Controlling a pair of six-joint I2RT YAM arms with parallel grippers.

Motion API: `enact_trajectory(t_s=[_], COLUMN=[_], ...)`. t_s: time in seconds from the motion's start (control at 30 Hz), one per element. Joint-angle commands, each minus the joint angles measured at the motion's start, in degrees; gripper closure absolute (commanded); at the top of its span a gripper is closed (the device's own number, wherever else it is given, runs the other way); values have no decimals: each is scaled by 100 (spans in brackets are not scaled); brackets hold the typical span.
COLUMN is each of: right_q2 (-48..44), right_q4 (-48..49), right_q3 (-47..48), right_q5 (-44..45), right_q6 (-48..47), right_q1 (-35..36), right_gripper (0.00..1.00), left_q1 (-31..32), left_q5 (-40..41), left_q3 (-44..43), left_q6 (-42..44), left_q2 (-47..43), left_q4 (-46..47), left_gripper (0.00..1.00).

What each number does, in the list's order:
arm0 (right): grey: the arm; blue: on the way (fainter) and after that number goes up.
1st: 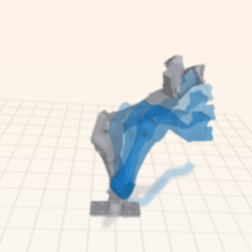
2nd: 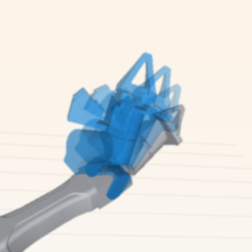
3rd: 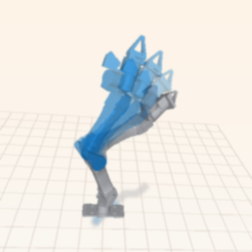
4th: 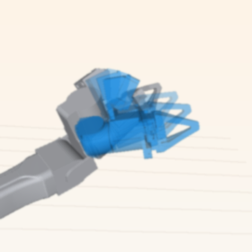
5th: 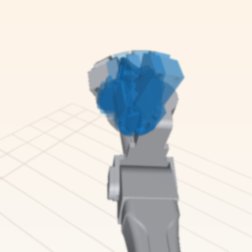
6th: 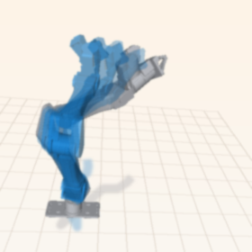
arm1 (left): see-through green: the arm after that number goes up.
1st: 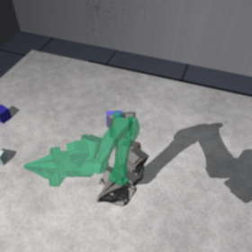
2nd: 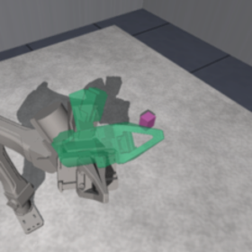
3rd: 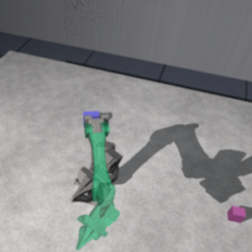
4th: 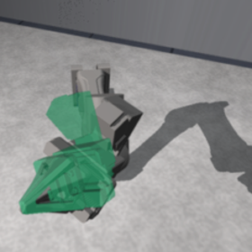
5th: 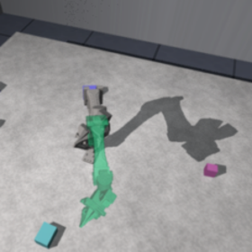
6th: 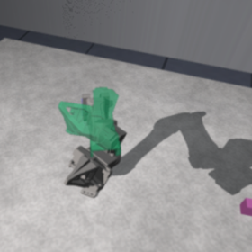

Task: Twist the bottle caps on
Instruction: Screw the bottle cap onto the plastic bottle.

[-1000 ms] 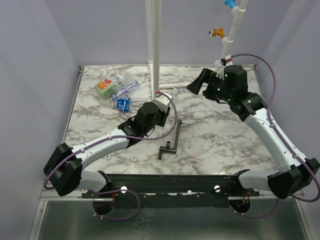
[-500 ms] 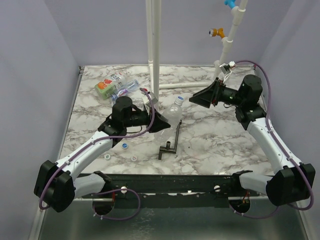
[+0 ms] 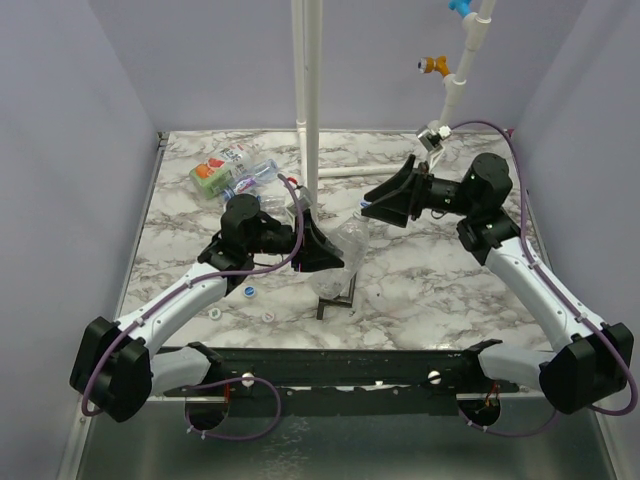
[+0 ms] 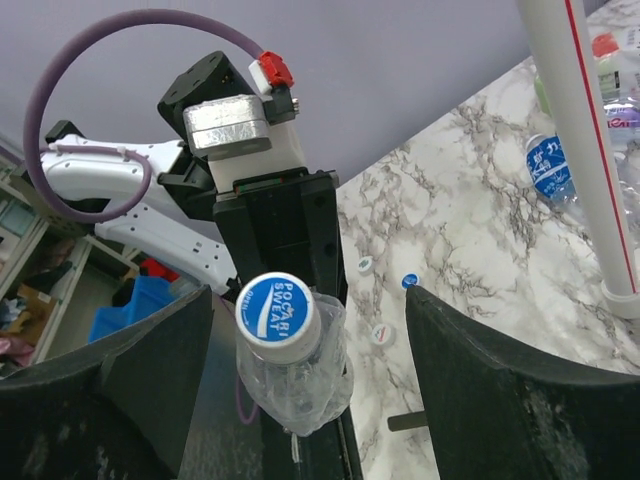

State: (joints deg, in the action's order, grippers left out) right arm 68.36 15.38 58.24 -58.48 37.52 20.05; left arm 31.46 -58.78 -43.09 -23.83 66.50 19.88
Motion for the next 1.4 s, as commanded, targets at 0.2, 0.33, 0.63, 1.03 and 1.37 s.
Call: enact_trajectory(t_s=[0.2, 0.33, 0.63, 1.03, 1.37], right_q2=[106, 122, 99, 203, 433], right_q4=[154, 56, -239, -3046, -4400], right_q3=[276, 298, 337, 907, 1384], right_q5=[164, 167, 304, 2420, 4480], right_q6=[-36, -80, -161, -804, -346], right_q1=[314, 347, 366, 419, 669], right_gripper=[36, 45, 72, 91, 98], left_q1=[-26, -26, -35, 333, 1971], left_q5=[-252, -186, 73, 4020, 7561], left_q3=[176, 211, 301, -32, -1170], left_q6=[-332, -337, -365, 228, 1259], left_q2=[74, 74, 56, -128, 348], left_q4=[583, 600, 614, -1055, -1854], left_gripper=[100, 100, 100, 100, 100])
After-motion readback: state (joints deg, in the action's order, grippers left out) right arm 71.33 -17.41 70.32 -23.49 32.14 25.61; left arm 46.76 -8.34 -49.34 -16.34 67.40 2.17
